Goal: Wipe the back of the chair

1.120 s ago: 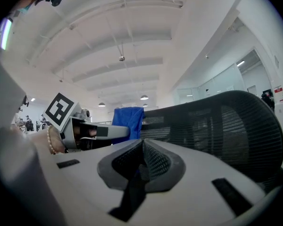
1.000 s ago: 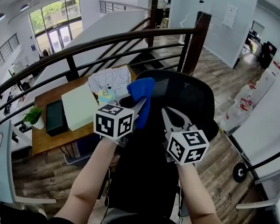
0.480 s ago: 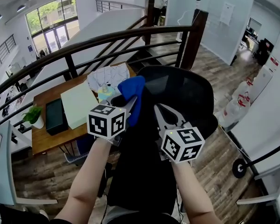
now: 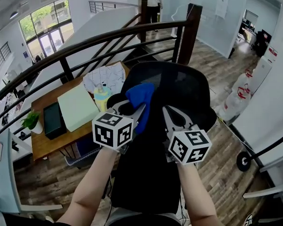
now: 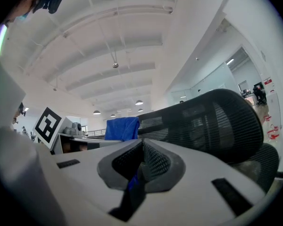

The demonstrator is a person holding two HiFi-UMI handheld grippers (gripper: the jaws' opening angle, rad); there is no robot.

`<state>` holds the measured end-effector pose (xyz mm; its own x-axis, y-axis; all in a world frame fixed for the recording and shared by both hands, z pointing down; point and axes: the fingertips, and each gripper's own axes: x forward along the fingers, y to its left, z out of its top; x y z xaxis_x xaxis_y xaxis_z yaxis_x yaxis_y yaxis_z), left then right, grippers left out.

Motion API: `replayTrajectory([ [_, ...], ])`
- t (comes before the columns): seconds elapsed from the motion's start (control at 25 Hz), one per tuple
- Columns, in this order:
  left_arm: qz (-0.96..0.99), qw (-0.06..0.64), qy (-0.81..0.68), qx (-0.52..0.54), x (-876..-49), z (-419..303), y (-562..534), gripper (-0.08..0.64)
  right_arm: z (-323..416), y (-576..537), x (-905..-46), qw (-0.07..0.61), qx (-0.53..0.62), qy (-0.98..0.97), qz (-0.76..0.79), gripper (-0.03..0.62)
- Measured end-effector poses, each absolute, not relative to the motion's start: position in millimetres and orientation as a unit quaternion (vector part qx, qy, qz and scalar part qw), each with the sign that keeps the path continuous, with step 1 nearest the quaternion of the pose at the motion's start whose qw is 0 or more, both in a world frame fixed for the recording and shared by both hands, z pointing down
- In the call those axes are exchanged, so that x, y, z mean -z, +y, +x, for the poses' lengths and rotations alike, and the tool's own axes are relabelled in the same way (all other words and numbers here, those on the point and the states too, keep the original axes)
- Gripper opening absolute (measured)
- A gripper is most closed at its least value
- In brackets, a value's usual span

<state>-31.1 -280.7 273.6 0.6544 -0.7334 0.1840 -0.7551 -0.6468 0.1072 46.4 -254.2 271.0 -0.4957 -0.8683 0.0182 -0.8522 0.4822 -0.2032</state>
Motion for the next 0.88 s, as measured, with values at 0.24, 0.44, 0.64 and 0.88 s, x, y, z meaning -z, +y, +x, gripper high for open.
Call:
replayTrajectory([
  [0.24, 0.928, 0.072, -0.355, -0.090, -296, 32, -264, 0.101, 103, -244, -289, 0.051, 0.110, 0.830, -0.545, 0.031],
  [0.44, 0.946, 0.082, -0.288, -0.121, -327, 101, -244, 0.100, 158, -232, -313, 0.058, 0.134, 0.795, -0.589, 0.031],
  [0.64, 0.956, 0.102, -0.239, -0.134, -355, 161, -229, 0.100, 215, -220, -336, 0.061, 0.150, 0.761, -0.629, 0.031],
  [0.88, 0.964, 0.128, -0.179, -0.149, -383, 225, -219, 0.101, 273, -205, -358, 0.064, 0.170, 0.715, -0.675, 0.031],
])
